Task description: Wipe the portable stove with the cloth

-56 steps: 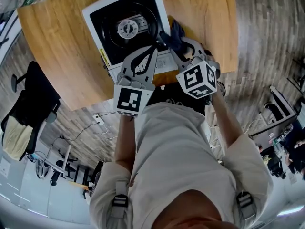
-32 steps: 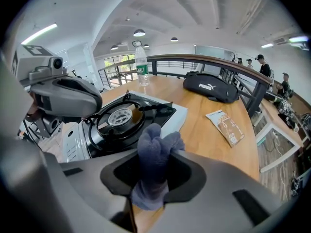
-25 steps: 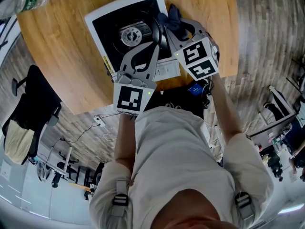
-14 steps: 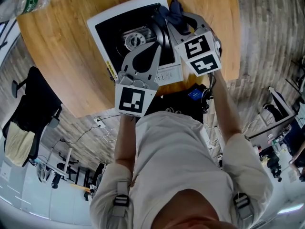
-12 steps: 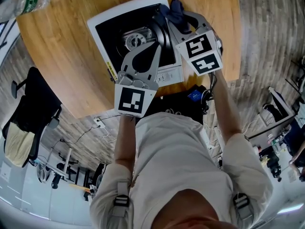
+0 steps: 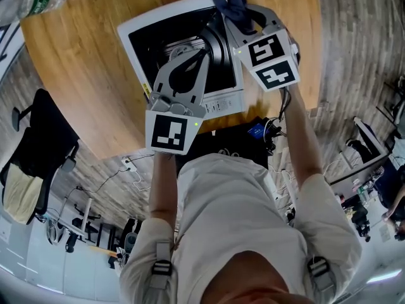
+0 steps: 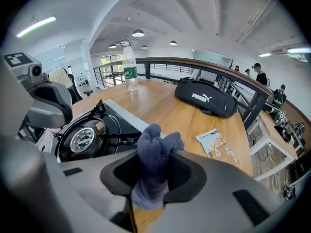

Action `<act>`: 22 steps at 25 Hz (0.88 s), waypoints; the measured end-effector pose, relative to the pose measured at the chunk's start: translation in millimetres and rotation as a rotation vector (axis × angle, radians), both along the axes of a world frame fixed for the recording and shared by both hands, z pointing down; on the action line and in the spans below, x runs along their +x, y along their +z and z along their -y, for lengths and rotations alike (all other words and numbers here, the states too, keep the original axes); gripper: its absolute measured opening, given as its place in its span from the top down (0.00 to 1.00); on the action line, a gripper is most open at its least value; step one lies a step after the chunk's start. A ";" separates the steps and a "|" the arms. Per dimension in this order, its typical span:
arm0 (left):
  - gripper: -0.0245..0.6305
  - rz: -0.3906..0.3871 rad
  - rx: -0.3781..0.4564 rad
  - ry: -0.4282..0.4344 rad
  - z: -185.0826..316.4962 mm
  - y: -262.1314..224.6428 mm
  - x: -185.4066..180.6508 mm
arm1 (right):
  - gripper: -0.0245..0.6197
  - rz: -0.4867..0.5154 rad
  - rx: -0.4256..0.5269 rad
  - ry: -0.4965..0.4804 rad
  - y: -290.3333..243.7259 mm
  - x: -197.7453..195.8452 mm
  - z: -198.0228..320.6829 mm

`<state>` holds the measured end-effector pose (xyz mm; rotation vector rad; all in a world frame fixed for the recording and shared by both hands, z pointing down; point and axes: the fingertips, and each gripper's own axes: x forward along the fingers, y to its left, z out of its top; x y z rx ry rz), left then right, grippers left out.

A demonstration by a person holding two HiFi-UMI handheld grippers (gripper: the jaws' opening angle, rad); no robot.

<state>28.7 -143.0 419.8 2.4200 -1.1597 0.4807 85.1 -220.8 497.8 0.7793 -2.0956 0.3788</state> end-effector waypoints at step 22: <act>0.93 0.054 0.065 -0.029 36.8 -4.3 -29.2 | 0.76 -0.062 0.160 -0.133 -27.1 -18.7 42.5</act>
